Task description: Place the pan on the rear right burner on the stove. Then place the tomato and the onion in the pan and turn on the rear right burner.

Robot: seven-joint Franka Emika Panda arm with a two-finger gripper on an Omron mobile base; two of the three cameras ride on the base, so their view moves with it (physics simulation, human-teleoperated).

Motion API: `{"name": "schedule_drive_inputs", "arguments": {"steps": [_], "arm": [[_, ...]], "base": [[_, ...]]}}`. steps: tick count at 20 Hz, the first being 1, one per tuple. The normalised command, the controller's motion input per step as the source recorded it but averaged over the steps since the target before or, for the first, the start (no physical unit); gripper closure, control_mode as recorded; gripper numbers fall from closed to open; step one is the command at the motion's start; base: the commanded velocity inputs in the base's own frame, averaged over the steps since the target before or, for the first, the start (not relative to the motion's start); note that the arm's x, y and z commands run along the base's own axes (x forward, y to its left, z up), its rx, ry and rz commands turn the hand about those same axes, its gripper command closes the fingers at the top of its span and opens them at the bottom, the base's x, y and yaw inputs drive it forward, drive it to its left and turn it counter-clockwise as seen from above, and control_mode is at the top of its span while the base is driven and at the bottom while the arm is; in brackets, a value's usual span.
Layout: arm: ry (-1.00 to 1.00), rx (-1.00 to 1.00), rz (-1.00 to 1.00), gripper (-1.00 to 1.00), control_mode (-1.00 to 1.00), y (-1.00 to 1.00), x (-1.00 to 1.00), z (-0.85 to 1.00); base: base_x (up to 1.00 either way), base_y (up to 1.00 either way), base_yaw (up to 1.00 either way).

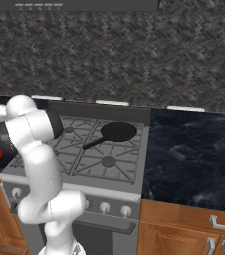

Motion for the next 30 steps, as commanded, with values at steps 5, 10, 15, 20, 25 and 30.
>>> {"name": "schedule_drive_inputs", "arguments": {"steps": [5,10,15,20,25,30], "arm": [[-0.23,0.19,-0.15,1.00,-1.00,-0.62,-0.35,0.91],[-0.11,0.19,-0.14,1.00,-1.00,-0.44,-0.26,0.87],[-0.01,0.16,-0.10,1.00,-1.00,-0.26,-0.05,0.70],[0.02,0.12,-0.06,1.00,-1.00,-0.22,-0.04,0.54],[0.11,0.06,-0.10,1.00,-1.00,-0.41,-0.17,0.18],[0.14,0.05,-0.05,1.00,-1.00,-0.65,-0.22,0.00]], "base": [[0.00,0.00,0.00],[0.00,0.00,0.00],[0.00,0.00,0.00],[0.00,0.00,0.00],[0.00,0.00,0.00],[0.00,0.00,0.00]]}}
